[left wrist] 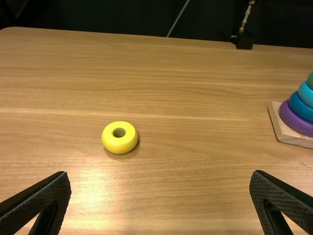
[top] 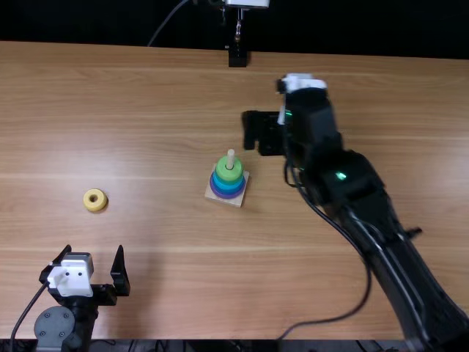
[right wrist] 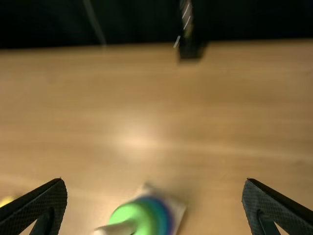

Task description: Build the Hanoi tower: stack the rings onto the peg from bottom to top in this color order: purple, dark blue, light blue, dark green, light green, yellow, orange.

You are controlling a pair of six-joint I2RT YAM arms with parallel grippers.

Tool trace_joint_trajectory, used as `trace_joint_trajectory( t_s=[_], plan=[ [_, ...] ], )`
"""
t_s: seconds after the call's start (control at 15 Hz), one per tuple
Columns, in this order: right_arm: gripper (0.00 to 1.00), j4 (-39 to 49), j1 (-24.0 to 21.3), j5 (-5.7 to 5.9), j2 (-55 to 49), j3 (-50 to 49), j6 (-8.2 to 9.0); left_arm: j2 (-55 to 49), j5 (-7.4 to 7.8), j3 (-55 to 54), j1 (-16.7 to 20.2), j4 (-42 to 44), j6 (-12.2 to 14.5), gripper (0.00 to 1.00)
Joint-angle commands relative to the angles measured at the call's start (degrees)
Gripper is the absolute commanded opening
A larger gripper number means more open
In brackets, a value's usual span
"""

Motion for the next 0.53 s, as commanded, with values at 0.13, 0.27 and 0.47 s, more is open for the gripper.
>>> trace_joint_trajectory(
  t_s=[0.13, 0.27, 0.47],
  plan=[
    [1.00, 10.5, -4.7, 0.36, -15.6, -19.6, -9.37, -0.7, 0.21, -6.0, 0.0, -4.7, 0.7, 1.00],
    [1.00, 19.0, -8.2, 0.36, -24.5, -30.8, -11.69, -0.7, 0.21, -6.0, 0.0, -4.7, 0.7, 1.00],
    [1.00, 24.7, -12.4, 0.36, -37.9, -42.2, -11.59, -0.7, 0.21, -6.0, 0.0, -4.7, 0.7, 1.00]
  ],
)
